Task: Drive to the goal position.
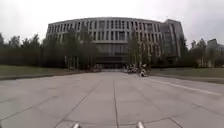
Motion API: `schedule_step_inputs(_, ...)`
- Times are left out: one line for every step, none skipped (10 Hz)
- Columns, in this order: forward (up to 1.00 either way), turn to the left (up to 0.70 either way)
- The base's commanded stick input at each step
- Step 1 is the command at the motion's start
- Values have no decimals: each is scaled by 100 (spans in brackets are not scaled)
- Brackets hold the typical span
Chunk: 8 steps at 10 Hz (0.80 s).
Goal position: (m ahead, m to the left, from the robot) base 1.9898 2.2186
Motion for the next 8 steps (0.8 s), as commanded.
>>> schedule_step_inputs(48,0)
schedule_step_inputs(48,0)
schedule_step_inputs(48,0)
schedule_step_inputs(48,0)
schedule_step_inputs(48,0)
schedule_step_inputs(48,0)
schedule_step_inputs(48,0)
schedule_step_inputs(48,0)
